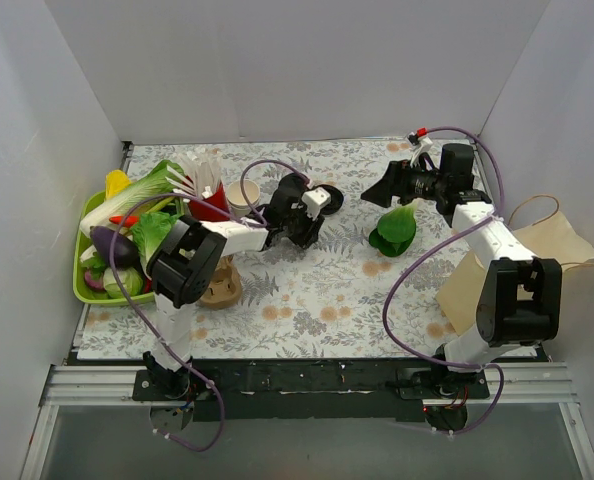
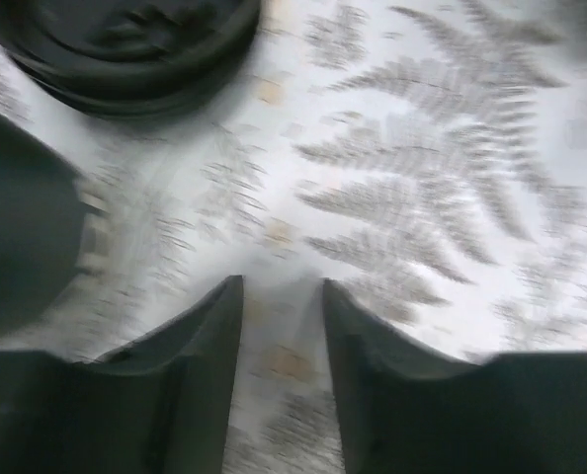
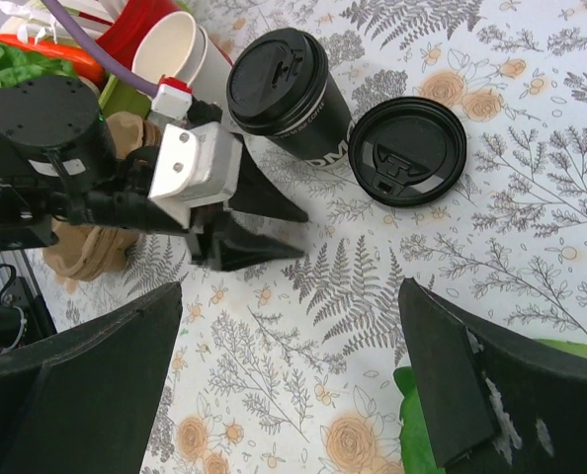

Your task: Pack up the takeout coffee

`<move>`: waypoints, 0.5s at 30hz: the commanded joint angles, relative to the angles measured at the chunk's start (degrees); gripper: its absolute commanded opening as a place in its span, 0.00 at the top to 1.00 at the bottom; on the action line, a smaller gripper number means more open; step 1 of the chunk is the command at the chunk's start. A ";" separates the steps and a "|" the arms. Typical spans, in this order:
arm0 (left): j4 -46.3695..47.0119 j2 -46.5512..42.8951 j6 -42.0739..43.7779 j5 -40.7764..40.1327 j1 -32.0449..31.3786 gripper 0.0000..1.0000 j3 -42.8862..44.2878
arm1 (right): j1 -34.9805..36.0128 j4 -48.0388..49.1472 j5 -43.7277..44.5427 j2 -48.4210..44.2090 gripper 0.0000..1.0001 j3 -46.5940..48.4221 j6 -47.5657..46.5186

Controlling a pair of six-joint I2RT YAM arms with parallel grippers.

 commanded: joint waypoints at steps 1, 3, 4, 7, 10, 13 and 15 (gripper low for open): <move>-15.42 -12.07 -0.45 19.34 -0.79 0.52 -0.32 | -0.41 -4.02 1.01 -4.10 0.02 -0.11 -3.75; -22.81 -16.22 0.07 21.80 -0.88 0.45 -1.11 | -0.41 -6.22 1.89 -4.99 0.02 -0.19 -6.99; -25.36 -20.85 1.12 22.16 -0.88 0.41 -1.72 | -0.41 -8.14 2.68 -5.95 0.02 -0.54 -7.79; -36.43 -27.03 2.88 20.25 -0.88 0.33 -1.81 | -0.41 -11.40 2.69 -6.66 0.02 -1.16 -9.38; -45.14 -34.07 4.47 12.90 -0.79 0.27 -1.90 | -0.41 -12.99 1.38 -7.10 0.02 -0.73 -8.68; -53.57 -36.89 0.62 2.87 -0.09 0.27 0.99 | -0.32 -17.90 2.50 -6.84 0.02 1.47 -9.81; -62.26 -35.42 -4.63 -6.20 2.71 0.24 5.55 | -0.32 -23.52 4.17 -6.57 0.02 4.80 -13.15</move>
